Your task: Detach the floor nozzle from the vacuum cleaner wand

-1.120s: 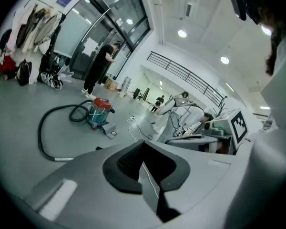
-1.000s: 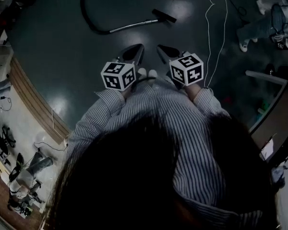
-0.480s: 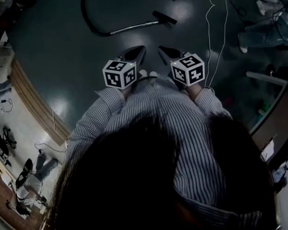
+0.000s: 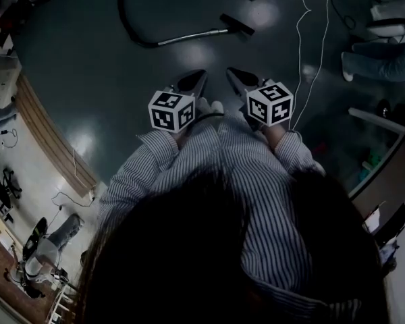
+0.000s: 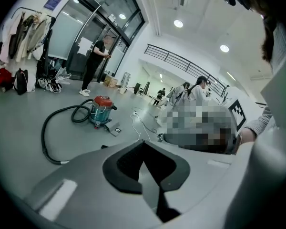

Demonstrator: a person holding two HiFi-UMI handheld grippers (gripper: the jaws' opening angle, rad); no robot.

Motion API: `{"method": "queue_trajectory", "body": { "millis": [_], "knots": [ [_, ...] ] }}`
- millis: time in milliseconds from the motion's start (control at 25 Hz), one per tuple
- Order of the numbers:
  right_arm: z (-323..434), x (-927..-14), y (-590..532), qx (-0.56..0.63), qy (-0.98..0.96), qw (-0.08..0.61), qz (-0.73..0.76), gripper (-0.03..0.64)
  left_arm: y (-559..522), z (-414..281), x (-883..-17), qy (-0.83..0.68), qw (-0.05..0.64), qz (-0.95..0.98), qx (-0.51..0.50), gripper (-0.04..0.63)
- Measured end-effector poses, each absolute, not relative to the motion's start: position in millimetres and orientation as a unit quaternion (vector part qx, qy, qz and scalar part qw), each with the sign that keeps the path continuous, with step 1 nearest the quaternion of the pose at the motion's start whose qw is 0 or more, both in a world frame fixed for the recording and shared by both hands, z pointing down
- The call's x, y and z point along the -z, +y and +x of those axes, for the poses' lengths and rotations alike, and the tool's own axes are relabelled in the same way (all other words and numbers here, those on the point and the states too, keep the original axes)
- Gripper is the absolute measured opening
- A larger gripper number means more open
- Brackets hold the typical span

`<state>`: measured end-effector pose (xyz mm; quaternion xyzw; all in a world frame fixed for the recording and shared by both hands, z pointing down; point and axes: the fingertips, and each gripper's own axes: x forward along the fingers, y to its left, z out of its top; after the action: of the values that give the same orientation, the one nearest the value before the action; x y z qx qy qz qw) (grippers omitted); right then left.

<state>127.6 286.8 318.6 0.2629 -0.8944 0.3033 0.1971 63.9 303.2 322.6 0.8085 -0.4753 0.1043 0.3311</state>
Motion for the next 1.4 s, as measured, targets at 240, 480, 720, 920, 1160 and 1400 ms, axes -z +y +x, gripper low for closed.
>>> {"method": "queue_trajectory", "body": {
  "millis": [240, 480, 720, 920, 1160, 1400],
  "knots": [
    [129.4, -350.5, 256.9, -0.34, -0.874, 0.205, 0.281, 0.002, 274.8, 49.0, -345.5, -0.492, 0.337, 0.795, -0.11, 0.006],
    [98.2, -365.3, 184.9, -0.358, -0.858, 0.196, 0.312, 0.002, 207.7, 12.6, -366.2, -0.48, 0.342, 0.797, -0.131, 0.006],
    [54.5, -372.2, 100.9, -0.357, -0.856, 0.19, 0.321, 0.002, 130.2, -28.1, -383.5, -0.452, 0.346, 0.809, -0.148, 0.006],
    [38.3, -395.7, 56.9, -0.378, -0.848, 0.197, 0.314, 0.002, 81.5, -41.7, -417.8, -0.426, 0.354, 0.813, -0.179, 0.006],
    [45.2, -443.1, 18.6, -0.393, -0.833, 0.228, 0.315, 0.002, 39.9, -46.1, -463.7, -0.416, 0.333, 0.815, -0.228, 0.006],
    [53.2, -500.3, -27.2, -0.441, -0.805, 0.203, 0.34, 0.002, 10.8, -45.5, -534.0, -0.388, 0.319, 0.816, -0.287, 0.006]
  ]
}}
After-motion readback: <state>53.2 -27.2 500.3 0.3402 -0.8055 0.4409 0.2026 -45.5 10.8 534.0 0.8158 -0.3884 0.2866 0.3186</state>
